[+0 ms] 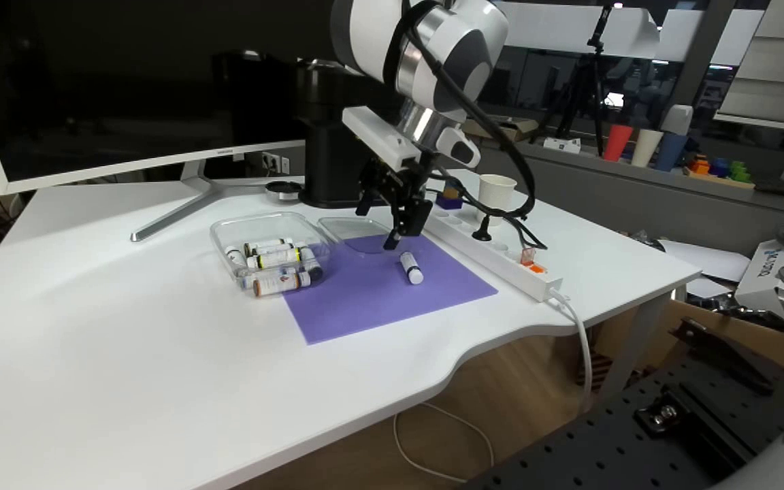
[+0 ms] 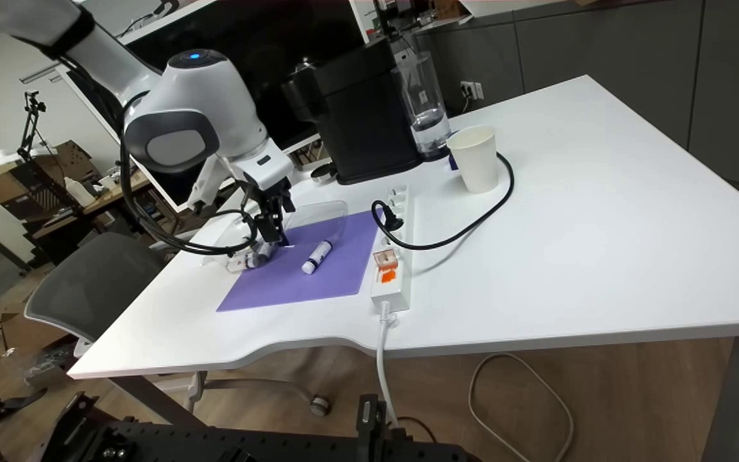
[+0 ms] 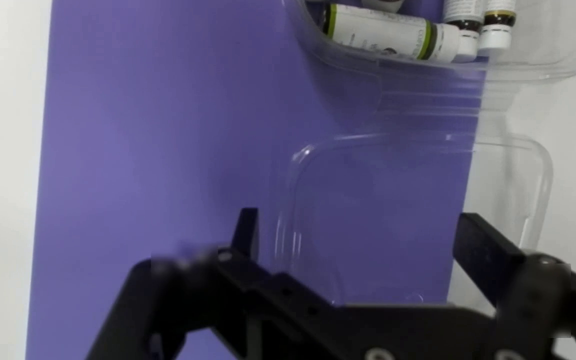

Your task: Close the box

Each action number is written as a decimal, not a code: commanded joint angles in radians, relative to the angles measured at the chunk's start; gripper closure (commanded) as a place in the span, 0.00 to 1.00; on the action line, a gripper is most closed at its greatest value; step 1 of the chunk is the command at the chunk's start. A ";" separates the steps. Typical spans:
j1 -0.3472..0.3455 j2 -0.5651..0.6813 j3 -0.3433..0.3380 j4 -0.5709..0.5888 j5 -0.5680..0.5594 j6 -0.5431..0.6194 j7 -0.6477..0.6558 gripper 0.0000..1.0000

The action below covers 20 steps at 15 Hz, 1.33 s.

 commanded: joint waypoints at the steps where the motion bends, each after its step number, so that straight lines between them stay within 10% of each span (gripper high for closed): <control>1: 0.024 0.040 0.036 -0.008 0.052 0.148 -0.043 0.00; 13: -0.102 0.195 0.273 0.016 0.006 0.631 -0.137 0.00; 20: -0.102 0.188 0.218 0.044 -0.163 0.597 -0.038 0.00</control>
